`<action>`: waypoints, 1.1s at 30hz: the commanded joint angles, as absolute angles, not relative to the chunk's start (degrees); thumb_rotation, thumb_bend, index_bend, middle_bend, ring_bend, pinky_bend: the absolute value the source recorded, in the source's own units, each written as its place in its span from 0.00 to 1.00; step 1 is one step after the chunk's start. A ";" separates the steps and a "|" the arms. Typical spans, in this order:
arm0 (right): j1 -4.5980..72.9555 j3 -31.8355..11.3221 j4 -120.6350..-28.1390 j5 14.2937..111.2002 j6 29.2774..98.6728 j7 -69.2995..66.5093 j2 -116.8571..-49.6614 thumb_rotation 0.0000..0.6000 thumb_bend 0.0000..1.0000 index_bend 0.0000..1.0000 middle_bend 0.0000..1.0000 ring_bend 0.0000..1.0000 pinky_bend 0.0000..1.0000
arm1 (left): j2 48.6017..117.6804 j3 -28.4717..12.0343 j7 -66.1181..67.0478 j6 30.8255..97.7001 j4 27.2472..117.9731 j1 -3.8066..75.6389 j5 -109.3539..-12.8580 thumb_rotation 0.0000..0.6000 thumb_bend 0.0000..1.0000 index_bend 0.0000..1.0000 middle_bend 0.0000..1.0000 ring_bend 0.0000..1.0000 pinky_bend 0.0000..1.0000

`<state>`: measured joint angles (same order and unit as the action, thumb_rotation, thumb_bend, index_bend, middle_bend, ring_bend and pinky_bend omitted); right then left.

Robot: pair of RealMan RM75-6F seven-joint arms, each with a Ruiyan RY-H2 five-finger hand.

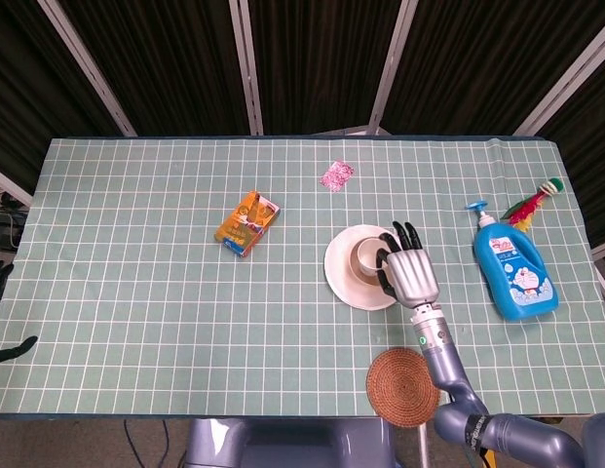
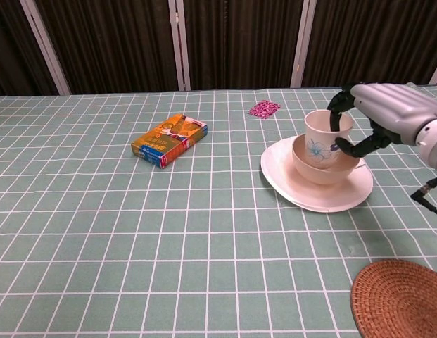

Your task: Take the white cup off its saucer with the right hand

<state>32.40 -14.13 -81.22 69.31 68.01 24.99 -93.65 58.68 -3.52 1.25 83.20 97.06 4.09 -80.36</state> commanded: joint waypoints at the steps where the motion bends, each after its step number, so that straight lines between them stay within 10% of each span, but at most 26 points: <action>1: 30.31 -13.54 -85.28 71.15 71.27 24.87 -89.83 1.00 0.49 0.62 0.21 0.00 0.00 | 58.73 -3.45 1.51 83.25 97.14 4.08 -80.48 1.00 0.00 0.00 0.00 0.00 0.00; 13: 19.25 -7.49 -89.09 74.30 79.34 16.00 -78.95 1.00 0.47 0.62 0.21 0.00 0.00 | 59.14 -3.27 3.59 83.51 97.78 4.13 -80.74 1.00 0.00 0.00 0.00 0.00 0.00; 33: 17.21 -4.58 -80.86 73.96 74.42 12.06 -83.87 1.00 0.42 0.62 0.21 0.00 0.00 | 59.27 -3.35 3.95 83.37 97.79 4.25 -80.46 1.00 0.00 0.00 0.00 0.00 0.00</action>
<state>17.21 -4.62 -80.91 74.04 74.57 12.05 -83.81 59.27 -3.35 3.97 83.36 97.80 4.25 -80.45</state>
